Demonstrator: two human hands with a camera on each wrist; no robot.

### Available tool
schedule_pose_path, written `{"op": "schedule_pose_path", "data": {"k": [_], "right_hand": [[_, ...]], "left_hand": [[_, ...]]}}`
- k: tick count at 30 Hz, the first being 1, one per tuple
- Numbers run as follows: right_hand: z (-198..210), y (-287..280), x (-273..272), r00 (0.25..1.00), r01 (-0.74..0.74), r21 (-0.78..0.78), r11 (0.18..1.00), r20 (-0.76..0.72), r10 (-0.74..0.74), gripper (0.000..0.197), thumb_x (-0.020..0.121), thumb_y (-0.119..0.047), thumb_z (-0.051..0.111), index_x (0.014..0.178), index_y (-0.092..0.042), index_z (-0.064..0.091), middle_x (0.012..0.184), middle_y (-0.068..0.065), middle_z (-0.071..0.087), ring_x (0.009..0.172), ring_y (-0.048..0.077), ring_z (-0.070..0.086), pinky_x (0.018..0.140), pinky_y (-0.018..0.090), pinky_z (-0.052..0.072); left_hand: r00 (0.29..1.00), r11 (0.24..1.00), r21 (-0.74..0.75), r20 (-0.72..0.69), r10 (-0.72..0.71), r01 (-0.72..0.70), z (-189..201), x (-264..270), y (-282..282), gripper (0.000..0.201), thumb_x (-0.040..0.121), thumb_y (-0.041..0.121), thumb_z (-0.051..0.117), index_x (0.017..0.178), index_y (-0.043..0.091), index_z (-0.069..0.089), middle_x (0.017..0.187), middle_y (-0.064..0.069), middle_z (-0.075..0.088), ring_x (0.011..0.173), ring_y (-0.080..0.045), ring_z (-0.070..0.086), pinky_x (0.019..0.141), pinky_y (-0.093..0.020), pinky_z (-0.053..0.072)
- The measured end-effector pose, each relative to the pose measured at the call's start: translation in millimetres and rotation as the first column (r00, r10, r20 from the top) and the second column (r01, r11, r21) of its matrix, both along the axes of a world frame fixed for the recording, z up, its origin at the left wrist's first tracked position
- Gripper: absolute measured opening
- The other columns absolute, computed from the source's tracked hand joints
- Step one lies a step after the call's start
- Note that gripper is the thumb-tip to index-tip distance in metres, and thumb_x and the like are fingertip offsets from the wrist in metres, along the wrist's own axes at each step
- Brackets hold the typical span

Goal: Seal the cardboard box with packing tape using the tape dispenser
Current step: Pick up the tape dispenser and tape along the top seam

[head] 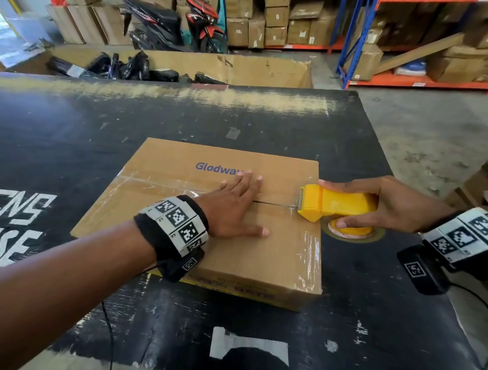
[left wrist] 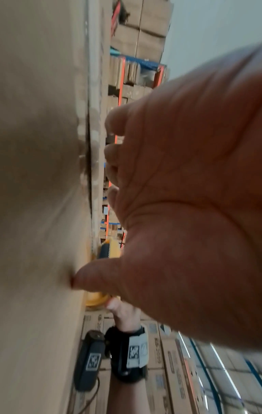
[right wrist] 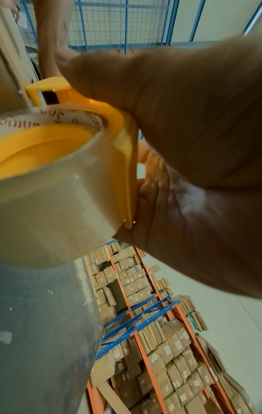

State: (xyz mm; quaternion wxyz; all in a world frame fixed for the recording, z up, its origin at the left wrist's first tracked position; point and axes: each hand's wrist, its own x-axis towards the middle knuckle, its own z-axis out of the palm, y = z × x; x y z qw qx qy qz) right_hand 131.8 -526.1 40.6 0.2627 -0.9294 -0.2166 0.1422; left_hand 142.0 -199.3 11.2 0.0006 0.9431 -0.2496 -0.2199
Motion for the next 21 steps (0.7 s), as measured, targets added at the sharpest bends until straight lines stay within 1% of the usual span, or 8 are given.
{"op": "schedule_pose_path", "data": {"k": [6,8,10,13,15,18,20,21], "right_hand": [[-20,-13,0,0.998,-0.005,0.047,0.999,0.060,0.002,0.083,0.071,-0.065,0.078,0.143,-0.066,0.038,0.111,-0.028,0.067,0.102,0.001,0.061,0.082,0.023,0.050],[-17,-20,-1,0.999,-0.006,0.038,0.999,0.052,0.004,0.079,0.072,-0.067,0.076,0.142,-0.067,0.039,0.105,-0.025,0.067,0.096,0.005,0.062,0.079,0.025,0.051],[-8,-36,-3,0.998,-0.013,-0.006,1.000,0.053,0.014,0.079,0.068,-0.074,0.071,0.140,-0.070,0.039,0.101,-0.012,0.069,0.091,0.015,0.064,0.077,0.031,0.053],[1,-69,-5,0.998,-0.017,-0.144,0.989,0.051,0.025,0.084,0.061,-0.087,0.065,0.139,-0.073,0.035,0.123,-0.004,0.071,0.119,0.027,0.064,0.094,0.045,0.054],[2,-78,-5,0.999,-0.039,-0.219,0.975,0.022,0.045,0.082,0.061,-0.088,0.060,0.137,-0.078,0.030,0.129,-0.010,0.069,0.126,0.019,0.059,0.097,0.043,0.051],[-10,-71,3,0.997,-0.058,-0.310,0.949,0.034,0.072,0.073,0.066,-0.090,0.051,0.134,-0.083,0.024,0.112,-0.015,0.072,0.102,0.013,0.066,0.092,0.036,0.051],[-19,-61,11,0.996,-0.075,-0.340,0.937,0.020,0.086,0.068,0.067,-0.094,0.046,0.132,-0.084,0.028,0.104,-0.013,0.077,0.096,0.012,0.069,0.096,0.038,0.051],[-22,-55,16,0.998,-0.067,-0.327,0.943,-0.006,0.069,0.065,0.066,-0.094,0.048,0.129,-0.084,0.033,0.094,-0.014,0.077,0.089,0.007,0.070,0.091,0.034,0.051]], "left_hand": [[1.000,0.996,0.090,-0.008,0.016,-0.016,-4,3,0,0.116,0.077,0.086,0.031,0.157,0.020,-0.021,0.166,-0.012,-0.025,0.155,-0.026,-0.019,0.126,-0.051,0.000],[1.000,0.994,0.109,-0.010,0.010,-0.009,-5,2,1,0.115,0.076,0.088,0.027,0.157,0.021,-0.021,0.166,-0.012,-0.026,0.155,-0.026,-0.019,0.126,-0.051,0.000],[1.000,0.994,0.113,-0.012,0.009,-0.007,-4,3,1,0.118,0.072,0.090,0.022,0.157,0.021,-0.021,0.166,-0.012,-0.026,0.155,-0.026,-0.019,0.126,-0.051,0.001],[0.998,0.995,0.097,-0.055,0.017,-0.012,-4,3,1,0.123,0.063,0.093,0.015,0.156,0.023,-0.025,0.164,-0.012,-0.031,0.153,-0.026,-0.024,0.126,-0.049,-0.001],[0.997,0.995,0.097,-0.074,0.012,-0.005,-5,3,2,0.124,0.059,0.093,0.010,0.154,0.023,-0.028,0.163,-0.011,-0.034,0.152,-0.025,-0.029,0.126,-0.048,-0.004],[0.997,0.995,0.102,-0.078,-0.004,0.012,-8,4,4,0.128,0.051,0.097,0.000,0.153,0.025,-0.030,0.161,-0.009,-0.038,0.150,-0.024,-0.032,0.125,-0.047,-0.007],[0.996,0.994,0.109,-0.087,-0.011,0.021,-8,3,4,0.129,0.050,0.099,-0.003,0.153,0.027,-0.031,0.160,-0.008,-0.040,0.149,-0.024,-0.034,0.125,-0.048,-0.007],[0.996,0.993,0.112,-0.092,-0.013,0.024,-9,3,4,0.129,0.049,0.100,-0.004,0.152,0.027,-0.032,0.160,-0.007,-0.041,0.149,-0.024,-0.034,0.125,-0.048,-0.008]]}}
